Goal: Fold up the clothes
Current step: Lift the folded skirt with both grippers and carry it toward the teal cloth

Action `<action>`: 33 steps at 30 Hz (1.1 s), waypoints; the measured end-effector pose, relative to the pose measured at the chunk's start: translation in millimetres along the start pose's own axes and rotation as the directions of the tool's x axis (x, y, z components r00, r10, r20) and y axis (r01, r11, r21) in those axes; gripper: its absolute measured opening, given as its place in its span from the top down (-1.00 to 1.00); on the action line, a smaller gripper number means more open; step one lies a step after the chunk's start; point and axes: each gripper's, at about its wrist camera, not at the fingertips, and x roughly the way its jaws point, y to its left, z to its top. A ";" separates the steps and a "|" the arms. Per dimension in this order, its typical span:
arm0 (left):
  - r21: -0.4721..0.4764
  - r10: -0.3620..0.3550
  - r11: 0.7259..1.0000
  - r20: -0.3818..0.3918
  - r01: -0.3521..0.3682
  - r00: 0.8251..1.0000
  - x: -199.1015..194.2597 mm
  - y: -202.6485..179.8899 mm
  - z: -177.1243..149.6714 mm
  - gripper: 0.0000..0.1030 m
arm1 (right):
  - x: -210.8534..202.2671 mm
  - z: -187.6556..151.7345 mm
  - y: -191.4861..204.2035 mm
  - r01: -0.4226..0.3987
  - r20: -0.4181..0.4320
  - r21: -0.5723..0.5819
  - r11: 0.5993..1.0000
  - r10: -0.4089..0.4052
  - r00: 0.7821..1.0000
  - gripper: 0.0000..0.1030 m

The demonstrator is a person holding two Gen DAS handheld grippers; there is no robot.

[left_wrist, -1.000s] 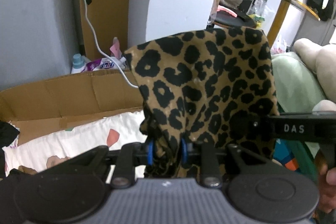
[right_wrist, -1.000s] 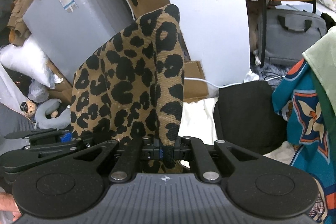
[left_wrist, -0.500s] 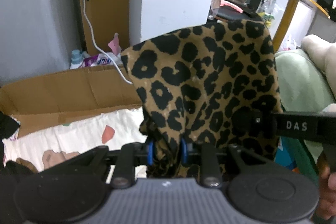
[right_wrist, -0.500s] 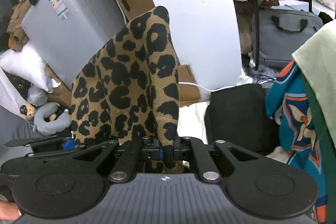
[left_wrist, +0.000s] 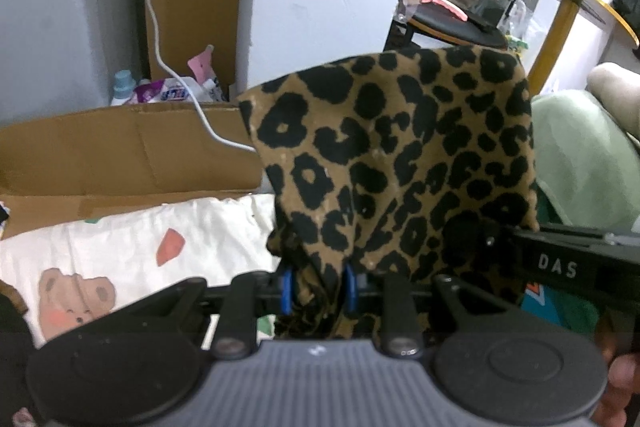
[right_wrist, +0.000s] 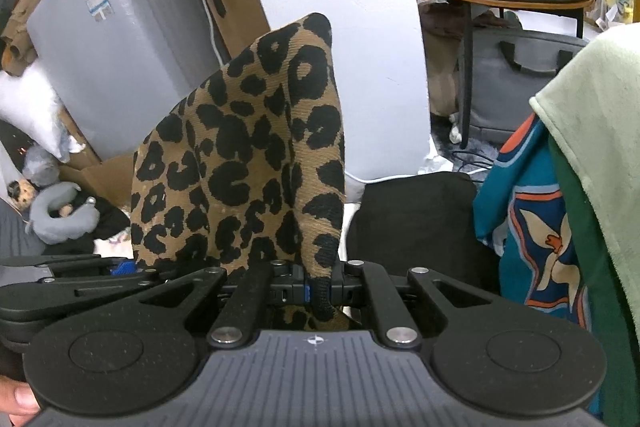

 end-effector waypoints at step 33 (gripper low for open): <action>-0.053 -0.176 0.984 -0.080 0.172 0.981 213.2 14.5 -15.4 0.49 | 160.2 -38.7 -110.7 0.156 0.036 0.079 0.985 -0.160 0.987 0.90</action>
